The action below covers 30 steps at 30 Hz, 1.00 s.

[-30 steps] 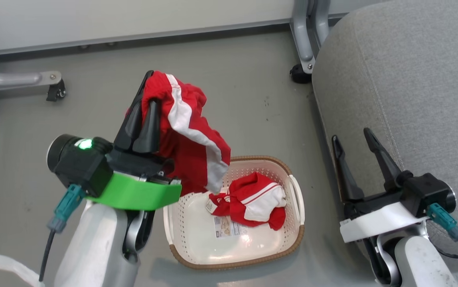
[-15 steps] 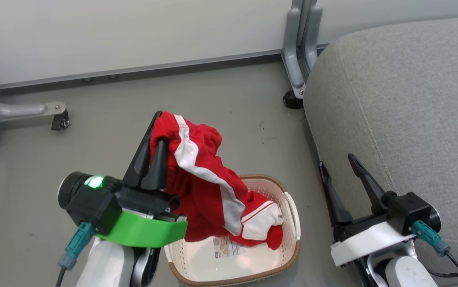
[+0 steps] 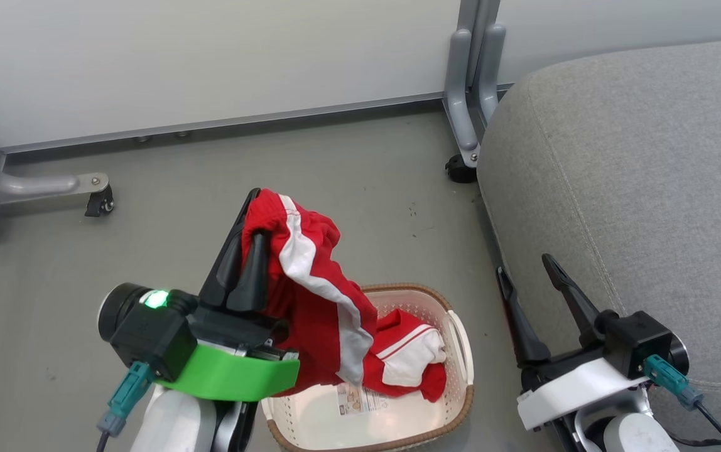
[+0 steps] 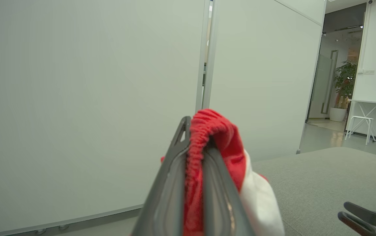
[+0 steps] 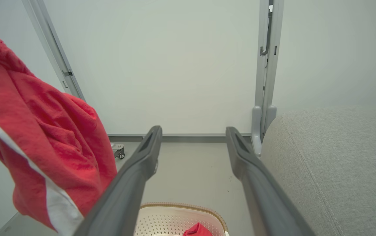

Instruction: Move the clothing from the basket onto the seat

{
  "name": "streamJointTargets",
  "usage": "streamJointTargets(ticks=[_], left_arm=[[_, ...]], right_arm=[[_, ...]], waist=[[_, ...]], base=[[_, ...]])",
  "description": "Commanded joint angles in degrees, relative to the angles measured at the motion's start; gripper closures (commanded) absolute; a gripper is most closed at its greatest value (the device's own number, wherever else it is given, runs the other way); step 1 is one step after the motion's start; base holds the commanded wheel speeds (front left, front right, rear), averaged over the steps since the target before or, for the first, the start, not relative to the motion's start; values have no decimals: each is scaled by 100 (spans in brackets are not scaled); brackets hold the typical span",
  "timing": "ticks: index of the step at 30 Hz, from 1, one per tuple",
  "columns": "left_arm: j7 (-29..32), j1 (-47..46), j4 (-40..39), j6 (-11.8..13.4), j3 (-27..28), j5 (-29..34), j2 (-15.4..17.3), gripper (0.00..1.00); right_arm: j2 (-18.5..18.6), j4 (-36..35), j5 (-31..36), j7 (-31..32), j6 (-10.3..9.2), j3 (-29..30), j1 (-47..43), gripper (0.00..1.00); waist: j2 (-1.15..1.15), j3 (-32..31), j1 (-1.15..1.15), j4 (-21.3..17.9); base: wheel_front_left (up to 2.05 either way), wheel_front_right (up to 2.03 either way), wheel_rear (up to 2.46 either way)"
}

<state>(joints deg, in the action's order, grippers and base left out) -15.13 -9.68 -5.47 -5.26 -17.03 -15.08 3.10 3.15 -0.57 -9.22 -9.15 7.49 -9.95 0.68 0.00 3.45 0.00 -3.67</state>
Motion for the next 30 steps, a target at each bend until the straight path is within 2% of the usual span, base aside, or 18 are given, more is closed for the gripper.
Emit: streamJointTargets(ticks=[1, 10, 22, 30], left_arm=[[-2, 92, -24, -17, 10, 2, 2, 100], [-3, 58, -50, -39, -6, -9, -12, 100], [-3, -195, -40, -78, -92, -18, -16, 100], [-3, -252, -36, -77, -237, -66, -18, 100]], right_arm=[[11, -27, -17, 21, 0, -4, -51, 0], [60, 29, 43, 95, 0, -239, 71, 0], [352, 494, -656, 202, 0, -2369, 1133, 0], [220, 1288, -897, -86, 0, -3012, 2042, 0]], waist=[[0, 5, 0, 0], [0, 36, 0, 27], [0, 247, 0, 209], [0, 289, 0, 342]], base=[[0, 0, 0], [0, 0, 0], [0, 0, 0], [0, 0, 0]])
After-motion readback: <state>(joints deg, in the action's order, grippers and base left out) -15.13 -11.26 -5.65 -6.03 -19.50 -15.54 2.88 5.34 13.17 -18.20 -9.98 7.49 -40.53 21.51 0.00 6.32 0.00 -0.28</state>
